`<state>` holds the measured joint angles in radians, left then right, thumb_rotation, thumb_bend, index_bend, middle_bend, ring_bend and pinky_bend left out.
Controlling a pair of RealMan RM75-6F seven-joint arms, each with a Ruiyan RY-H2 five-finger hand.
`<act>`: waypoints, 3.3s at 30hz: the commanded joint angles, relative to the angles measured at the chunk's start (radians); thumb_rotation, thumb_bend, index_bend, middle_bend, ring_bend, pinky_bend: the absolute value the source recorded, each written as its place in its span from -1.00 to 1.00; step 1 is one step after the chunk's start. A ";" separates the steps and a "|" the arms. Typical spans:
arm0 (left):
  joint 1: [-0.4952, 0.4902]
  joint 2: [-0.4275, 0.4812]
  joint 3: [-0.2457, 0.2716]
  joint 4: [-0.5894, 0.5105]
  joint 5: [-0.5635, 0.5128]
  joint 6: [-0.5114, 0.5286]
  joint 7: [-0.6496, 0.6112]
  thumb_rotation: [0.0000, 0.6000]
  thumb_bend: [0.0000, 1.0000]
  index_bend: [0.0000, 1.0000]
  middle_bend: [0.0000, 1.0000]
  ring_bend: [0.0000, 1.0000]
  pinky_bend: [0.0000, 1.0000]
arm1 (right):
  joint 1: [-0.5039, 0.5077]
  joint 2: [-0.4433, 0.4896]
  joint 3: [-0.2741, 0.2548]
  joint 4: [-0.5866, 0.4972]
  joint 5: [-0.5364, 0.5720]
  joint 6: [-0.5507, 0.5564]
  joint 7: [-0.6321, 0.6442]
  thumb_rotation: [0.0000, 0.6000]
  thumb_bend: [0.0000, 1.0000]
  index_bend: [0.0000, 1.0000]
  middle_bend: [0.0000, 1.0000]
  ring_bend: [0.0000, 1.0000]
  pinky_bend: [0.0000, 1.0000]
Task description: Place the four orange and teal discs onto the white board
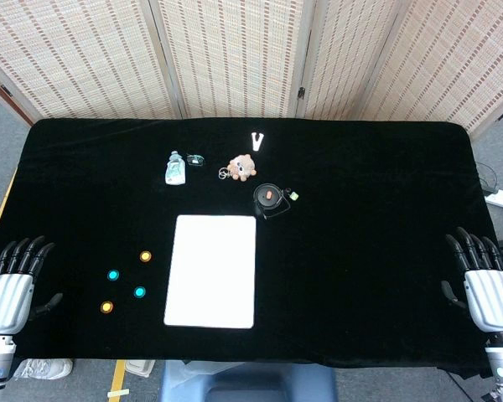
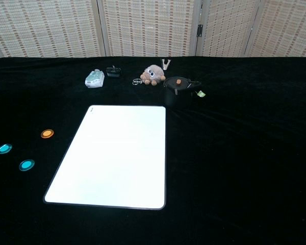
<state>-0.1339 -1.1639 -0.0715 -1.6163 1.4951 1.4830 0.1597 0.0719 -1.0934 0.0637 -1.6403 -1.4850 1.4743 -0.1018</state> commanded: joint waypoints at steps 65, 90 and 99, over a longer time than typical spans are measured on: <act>-0.449 -0.375 -0.026 0.397 -0.120 -0.526 -0.021 1.00 -0.14 -0.16 -0.64 -0.84 -1.00 | 0.035 0.070 0.019 -0.041 0.031 -0.045 0.006 1.00 -0.15 -1.00 -1.00 -0.98 -1.00; -0.452 -0.400 -0.016 0.467 -0.180 -0.554 -0.020 1.00 -0.13 -0.10 -0.65 -0.86 -1.00 | 0.030 0.065 0.015 -0.034 0.035 -0.041 0.016 1.00 -0.15 -1.00 -1.00 -0.98 -1.00; -0.454 -0.409 -0.014 0.483 -0.173 -0.544 -0.037 1.00 -0.12 0.03 -0.65 -0.85 -1.00 | 0.029 0.064 0.016 -0.031 0.037 -0.040 0.020 1.00 -0.15 -1.00 -1.00 -0.98 -1.00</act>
<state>-0.5875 -1.5730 -0.0859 -1.1341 1.3216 0.9382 0.1239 0.1008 -1.0291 0.0791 -1.6708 -1.4484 1.4343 -0.0814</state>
